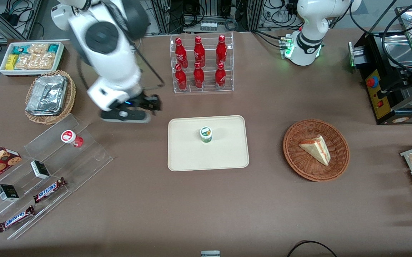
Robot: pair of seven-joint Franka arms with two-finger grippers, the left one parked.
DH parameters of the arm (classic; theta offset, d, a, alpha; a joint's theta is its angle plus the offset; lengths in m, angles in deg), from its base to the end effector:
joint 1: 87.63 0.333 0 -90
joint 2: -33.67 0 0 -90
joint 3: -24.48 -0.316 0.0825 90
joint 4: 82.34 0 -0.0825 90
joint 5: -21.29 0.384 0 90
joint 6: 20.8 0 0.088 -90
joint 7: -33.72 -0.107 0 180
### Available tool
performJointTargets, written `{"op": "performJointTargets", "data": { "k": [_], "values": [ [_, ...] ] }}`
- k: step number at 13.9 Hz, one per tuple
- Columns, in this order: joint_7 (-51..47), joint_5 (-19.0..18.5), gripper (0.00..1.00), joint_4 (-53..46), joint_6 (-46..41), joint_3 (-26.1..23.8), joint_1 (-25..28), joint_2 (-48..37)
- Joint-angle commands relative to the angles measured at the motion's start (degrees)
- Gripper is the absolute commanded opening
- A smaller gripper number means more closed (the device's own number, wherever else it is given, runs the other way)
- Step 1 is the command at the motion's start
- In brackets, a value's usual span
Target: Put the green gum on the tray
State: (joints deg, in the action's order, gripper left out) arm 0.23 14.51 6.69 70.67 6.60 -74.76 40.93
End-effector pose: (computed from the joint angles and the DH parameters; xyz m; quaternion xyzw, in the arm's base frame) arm 0.5185 0.2820 0.5656 0.9982 -0.0205 -0.0119 0.0542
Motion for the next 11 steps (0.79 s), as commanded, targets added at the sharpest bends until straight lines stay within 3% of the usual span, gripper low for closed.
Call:
{"op": "performJointTargets", "data": {
  "k": [1, 2, 5, 8, 11],
  "values": [
    [6.40, 3.34, 0.99, 2.64, -3.74, -0.04, -6.43, -5.49],
    [8.42, 4.31, 0.99, 2.64, -4.62, 0.91, -8.37, -6.55],
    [18.86, 7.91, 0.99, 2.64, -6.47, 10.91, -8.56, -9.01],
    [24.51, 8.19, 0.99, 2.55, -7.62, 17.08, -8.48, -10.07],
    [28.99, 8.02, 0.99, 2.47, -7.18, 20.08, -9.09, -10.25]
  ]
}}
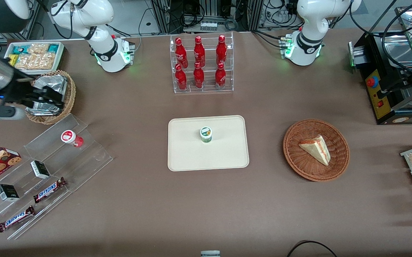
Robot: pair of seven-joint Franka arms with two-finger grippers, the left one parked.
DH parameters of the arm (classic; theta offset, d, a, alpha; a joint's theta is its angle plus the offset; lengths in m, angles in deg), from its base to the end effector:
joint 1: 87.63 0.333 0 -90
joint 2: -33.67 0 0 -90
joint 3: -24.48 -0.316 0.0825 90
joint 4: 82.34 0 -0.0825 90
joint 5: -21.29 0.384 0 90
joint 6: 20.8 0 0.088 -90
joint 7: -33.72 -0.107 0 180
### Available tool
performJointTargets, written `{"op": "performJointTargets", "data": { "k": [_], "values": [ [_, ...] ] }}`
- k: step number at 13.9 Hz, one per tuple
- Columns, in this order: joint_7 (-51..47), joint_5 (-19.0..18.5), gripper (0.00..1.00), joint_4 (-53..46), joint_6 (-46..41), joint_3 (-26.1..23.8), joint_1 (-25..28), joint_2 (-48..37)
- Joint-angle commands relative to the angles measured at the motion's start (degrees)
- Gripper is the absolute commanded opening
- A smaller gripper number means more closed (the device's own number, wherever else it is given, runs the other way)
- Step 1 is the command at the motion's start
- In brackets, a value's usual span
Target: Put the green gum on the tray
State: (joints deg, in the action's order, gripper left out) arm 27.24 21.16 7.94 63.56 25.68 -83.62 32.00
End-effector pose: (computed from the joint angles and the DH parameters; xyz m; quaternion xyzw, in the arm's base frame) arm 0.5344 0.0258 0.6298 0.9988 -0.0321 -0.0369 0.0038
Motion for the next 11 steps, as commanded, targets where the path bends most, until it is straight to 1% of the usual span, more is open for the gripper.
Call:
{"op": "performJointTargets", "data": {
  "k": [1, 4, 8, 11],
  "values": [
    [2.08, 1.01, 0.99, 0.79, 0.10, 1.70, -0.50, -1.06],
    [2.09, 0.75, 0.99, 0.61, 0.89, 2.14, -3.22, -0.88],
    [2.09, 1.45, 0.99, 0.52, 1.51, 3.81, -3.23, -0.79],
    [1.47, 1.54, 0.99, 0.17, 1.33, 3.64, -2.70, -0.70]
  ]
}}
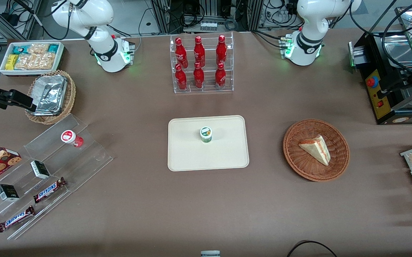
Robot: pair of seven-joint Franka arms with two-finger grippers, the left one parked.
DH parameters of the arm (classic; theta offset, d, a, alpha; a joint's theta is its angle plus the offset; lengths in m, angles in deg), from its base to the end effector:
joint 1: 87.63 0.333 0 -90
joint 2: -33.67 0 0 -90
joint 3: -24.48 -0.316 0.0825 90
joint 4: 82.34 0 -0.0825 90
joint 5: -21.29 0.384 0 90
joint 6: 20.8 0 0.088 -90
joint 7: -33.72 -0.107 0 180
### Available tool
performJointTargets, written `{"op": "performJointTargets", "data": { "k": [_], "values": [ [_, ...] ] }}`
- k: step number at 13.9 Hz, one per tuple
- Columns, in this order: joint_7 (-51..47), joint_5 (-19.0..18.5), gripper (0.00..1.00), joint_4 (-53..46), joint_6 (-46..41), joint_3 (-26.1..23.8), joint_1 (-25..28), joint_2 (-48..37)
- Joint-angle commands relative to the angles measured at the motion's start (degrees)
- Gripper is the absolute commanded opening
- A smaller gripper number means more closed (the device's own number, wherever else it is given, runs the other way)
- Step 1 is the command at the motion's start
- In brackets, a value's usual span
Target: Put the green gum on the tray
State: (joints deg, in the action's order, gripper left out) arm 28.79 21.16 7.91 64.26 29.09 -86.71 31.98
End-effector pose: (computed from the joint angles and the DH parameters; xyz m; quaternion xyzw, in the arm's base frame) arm 0.5351 -0.0355 0.6312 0.9967 -0.0751 -0.0306 0.0003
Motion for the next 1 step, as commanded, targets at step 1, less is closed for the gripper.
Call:
{"op": "performJointTargets", "data": {
  "k": [1],
  "values": [
    [0.44, 1.62, 0.99, 0.19, 0.72, 0.40, 0.22, -0.43]
  ]
}}
